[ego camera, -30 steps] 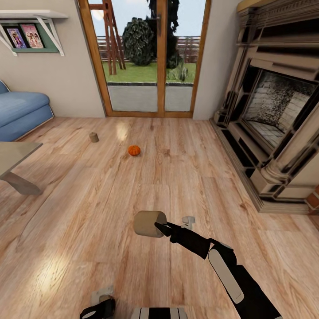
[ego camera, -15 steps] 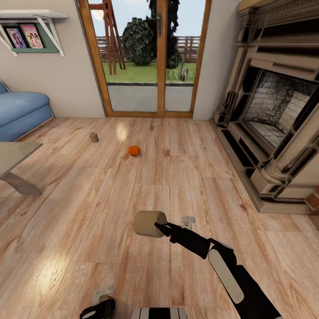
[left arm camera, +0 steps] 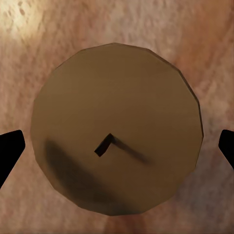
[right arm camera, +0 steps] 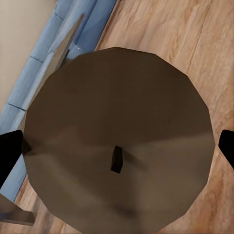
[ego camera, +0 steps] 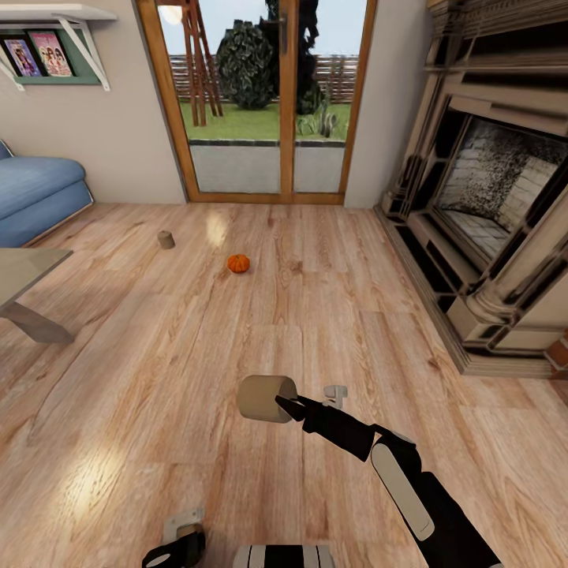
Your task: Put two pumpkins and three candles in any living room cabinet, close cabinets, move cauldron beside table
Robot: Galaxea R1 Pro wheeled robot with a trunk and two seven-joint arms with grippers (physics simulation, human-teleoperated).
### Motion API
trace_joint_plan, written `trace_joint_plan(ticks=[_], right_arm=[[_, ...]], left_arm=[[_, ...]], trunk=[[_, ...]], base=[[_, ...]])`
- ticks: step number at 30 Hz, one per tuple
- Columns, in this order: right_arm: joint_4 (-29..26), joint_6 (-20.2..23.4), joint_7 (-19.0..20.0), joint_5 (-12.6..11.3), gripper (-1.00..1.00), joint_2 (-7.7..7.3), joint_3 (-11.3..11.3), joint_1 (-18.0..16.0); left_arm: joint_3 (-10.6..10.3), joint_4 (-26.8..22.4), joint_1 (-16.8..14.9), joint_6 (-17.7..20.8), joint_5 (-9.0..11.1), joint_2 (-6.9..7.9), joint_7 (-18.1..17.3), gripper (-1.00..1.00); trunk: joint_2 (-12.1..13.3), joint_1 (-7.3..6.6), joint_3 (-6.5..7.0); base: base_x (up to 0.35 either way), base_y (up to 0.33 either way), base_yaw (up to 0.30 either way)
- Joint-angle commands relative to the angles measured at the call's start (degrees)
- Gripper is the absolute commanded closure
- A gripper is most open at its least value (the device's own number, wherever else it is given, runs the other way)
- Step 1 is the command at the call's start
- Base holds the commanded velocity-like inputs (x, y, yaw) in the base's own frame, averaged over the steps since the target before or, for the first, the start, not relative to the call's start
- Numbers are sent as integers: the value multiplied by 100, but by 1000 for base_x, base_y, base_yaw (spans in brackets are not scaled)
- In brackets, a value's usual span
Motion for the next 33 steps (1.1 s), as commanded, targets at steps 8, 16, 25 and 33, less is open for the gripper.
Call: trace_joint_plan(ticks=[8, 16, 25, 33], right_arm=[[-4, 35, -8, -53, 100, 0, 4, -3], [-4, 35, -8, -53, 100, -8, 4, -3], [1, 34, -8, -53, 100, -6, 4, -6], [4, 36, -8, -53, 100, -8, 4, -2]], left_arm=[[-49, -5, -2, -9, 46, 3, 41, -100], [-49, -5, -2, -10, 54, 3, 41, -100], [-49, -5, -2, -10, 60, 3, 41, -100], [-49, -5, -2, -2, 61, 3, 41, -100]], trunk=[[-2, -1, -4], [-6, 7, -71], [-12, 20, -181], [-12, 20, -181]], base=[[0, 0, 0], [0, 0, 0], [0, 0, 0], [20, 0, 0]])
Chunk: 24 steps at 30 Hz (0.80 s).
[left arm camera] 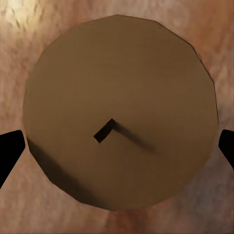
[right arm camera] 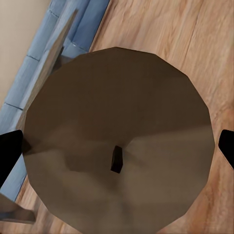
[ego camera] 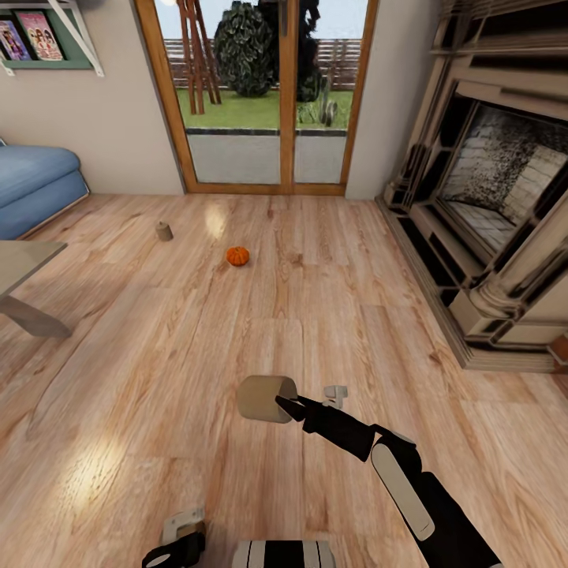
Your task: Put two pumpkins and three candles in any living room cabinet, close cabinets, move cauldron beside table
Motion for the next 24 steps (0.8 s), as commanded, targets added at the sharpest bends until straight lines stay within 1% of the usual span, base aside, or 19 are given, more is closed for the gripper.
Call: trace_joint_plan(ticks=[1, 6, 24], right_arm=[[-4, 36, -8, -55, 100, -4, 4, -5], [-4, 34, -8, -54, 100, -4, 4, -2], [-5, 35, -8, -54, 100, -4, 4, -2]], left_arm=[[-49, -5, -2, -4, 46, 4, 41, -100], [-49, -5, -2, -7, 42, 4, 41, -100], [-49, -5, -2, -4, 47, 4, 41, -100]], trunk=[[-1, 0, -4], [-1, 0, -4], [-1, 0, -4]], base=[[167, 0, 0], [87, 0, 0], [5, 0, 0]])
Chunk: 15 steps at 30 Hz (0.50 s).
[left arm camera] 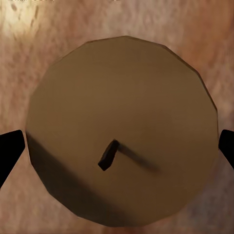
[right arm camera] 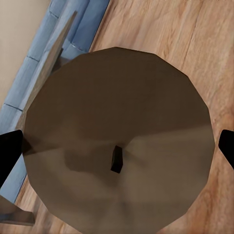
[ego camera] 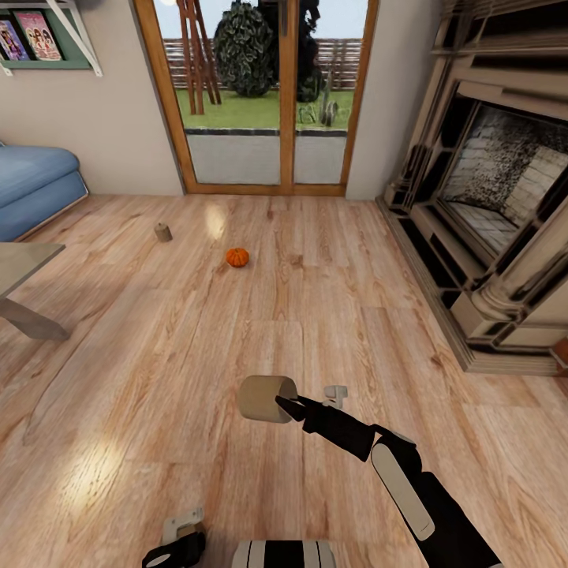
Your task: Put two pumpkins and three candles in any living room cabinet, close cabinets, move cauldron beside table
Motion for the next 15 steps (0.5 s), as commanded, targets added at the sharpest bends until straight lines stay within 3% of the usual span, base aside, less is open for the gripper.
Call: trace_joint_plan(ticks=[1, 15], right_arm=[[-4, 36, -8, -53, 100, -4, 4, -5], [-5, 37, -8, -61, 100, -4, 4, -3]], left_arm=[[-49, -5, -2, -4, 50, 4, 41, -100], [-40, -5, -2, -11, 86, 12, 41, -100]], trunk=[[-1, -1, -4], [-1, -1, -4]], base=[[56, 0, 0], [8, 0, 0]])
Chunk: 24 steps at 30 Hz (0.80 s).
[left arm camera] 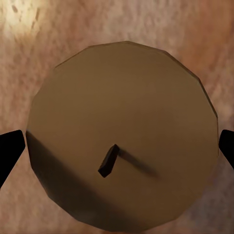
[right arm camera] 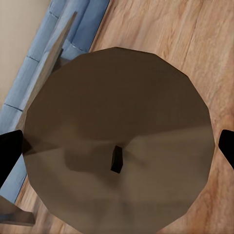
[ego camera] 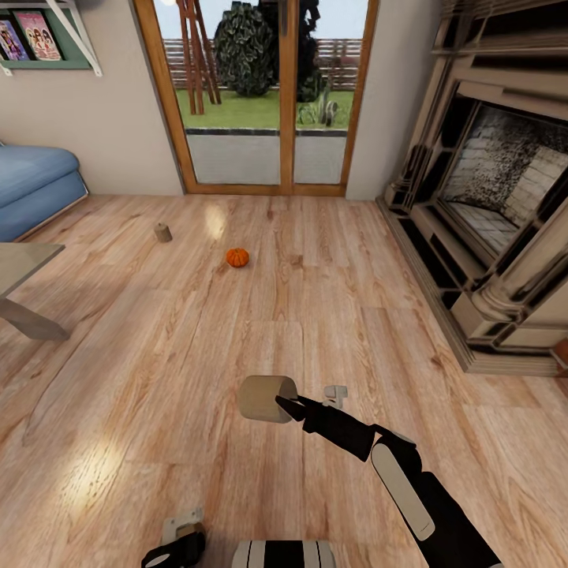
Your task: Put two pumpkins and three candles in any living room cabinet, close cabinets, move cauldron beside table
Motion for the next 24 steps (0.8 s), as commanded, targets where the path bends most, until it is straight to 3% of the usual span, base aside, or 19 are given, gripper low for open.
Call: trace_joint_plan(ticks=[1, 2, 3, 24], right_arm=[[-4, 35, -8, -54, 100, -4, 4, -2], [-4, 35, -8, -54, 100, -4, 4, -3], [-2, 33, -8, -54, 100, -4, 4, -3], [2, 35, -8, -55, 100, -4, -5, -3]], left_arm=[[-49, -5, -2, -5, 49, 4, 41, -100], [-49, -5, -2, -5, 49, 4, 41, -100], [-49, -5, -2, -5, 49, 4, 41, 100], [-49, -5, 7, -237, 58, 4, 41, 100]], trunk=[[-2, -1, -4], [-2, -1, -4], [-2, -1, -4], [-2, -1, -4]], base=[[0, 0, 0], [0, 0, 0], [0, 0, 0], [0, 0, 0]])
